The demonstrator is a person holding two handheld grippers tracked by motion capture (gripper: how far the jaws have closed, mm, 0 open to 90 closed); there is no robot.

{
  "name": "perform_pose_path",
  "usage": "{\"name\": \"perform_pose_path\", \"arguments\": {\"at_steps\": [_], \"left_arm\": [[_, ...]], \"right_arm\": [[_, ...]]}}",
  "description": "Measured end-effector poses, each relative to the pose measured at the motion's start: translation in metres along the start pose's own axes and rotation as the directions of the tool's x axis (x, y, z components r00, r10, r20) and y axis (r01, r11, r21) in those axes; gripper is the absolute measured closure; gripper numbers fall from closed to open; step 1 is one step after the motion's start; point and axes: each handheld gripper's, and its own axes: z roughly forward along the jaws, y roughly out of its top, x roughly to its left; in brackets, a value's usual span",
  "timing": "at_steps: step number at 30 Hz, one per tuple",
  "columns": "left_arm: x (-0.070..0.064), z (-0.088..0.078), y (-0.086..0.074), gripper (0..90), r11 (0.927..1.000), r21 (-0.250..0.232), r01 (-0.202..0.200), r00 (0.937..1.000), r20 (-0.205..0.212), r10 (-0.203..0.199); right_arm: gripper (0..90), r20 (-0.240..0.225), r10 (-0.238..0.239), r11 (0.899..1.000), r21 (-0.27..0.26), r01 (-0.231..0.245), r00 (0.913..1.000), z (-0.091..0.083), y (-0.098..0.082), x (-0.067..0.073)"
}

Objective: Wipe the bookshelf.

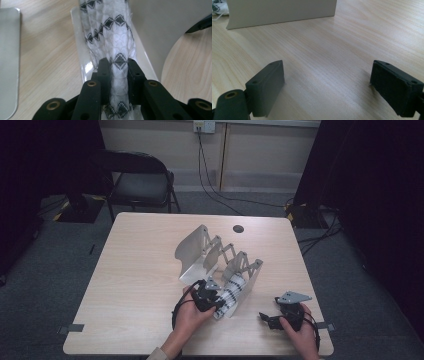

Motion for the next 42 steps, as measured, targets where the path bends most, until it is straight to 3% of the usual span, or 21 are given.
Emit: {"name": "perform_pose_path", "arguments": {"at_steps": [3,10,16,21,24,32,42], "left_arm": [[0.003,-0.004,-0.003,76.3,0.9999,0.001,0.015,0.9998,-0.011,-0.015],[0.004,-0.009,-0.004,76.1,0.9999,0.013,0.005,0.9999,-0.016,-0.005],[-0.001,-0.003,0.002,65.2,0.9991,-0.042,-0.001,1.0000,-0.009,0.001],[-0.001,0.005,0.007,70.0,0.9992,-0.033,-0.022,0.9997,-0.007,0.022],[-0.002,0.009,0.008,70.9,0.9992,-0.036,-0.015,0.9999,0.000,0.015],[-0.004,0.015,0.010,63.9,0.9990,-0.042,-0.016,0.9999,0.003,0.016],[-0.007,0.015,0.009,72.7,0.9986,-0.008,-0.053,0.9985,0.016,0.053]], "right_arm": [[11.3,0.000,0.000,1.000,0.000,0.000,1.0000,0.000,0.000,0.000],[11.3,0.000,0.000,1.000,0.000,0.000,1.0000,0.000,0.000,0.000],[11.3,0.000,0.000,1.000,0.000,0.000,1.0000,0.000,0.000,0.000],[11.3,0.000,-0.001,1.000,0.000,0.001,1.0000,0.000,0.000,0.000],[11.3,0.000,0.000,1.000,0.000,0.000,1.0000,0.000,0.000,0.000],[11.3,0.000,0.000,1.000,0.000,0.000,1.0000,0.000,0.000,0.000],[11.4,0.000,-0.001,1.000,-0.001,0.001,1.0000,0.000,0.000,0.000]]}}
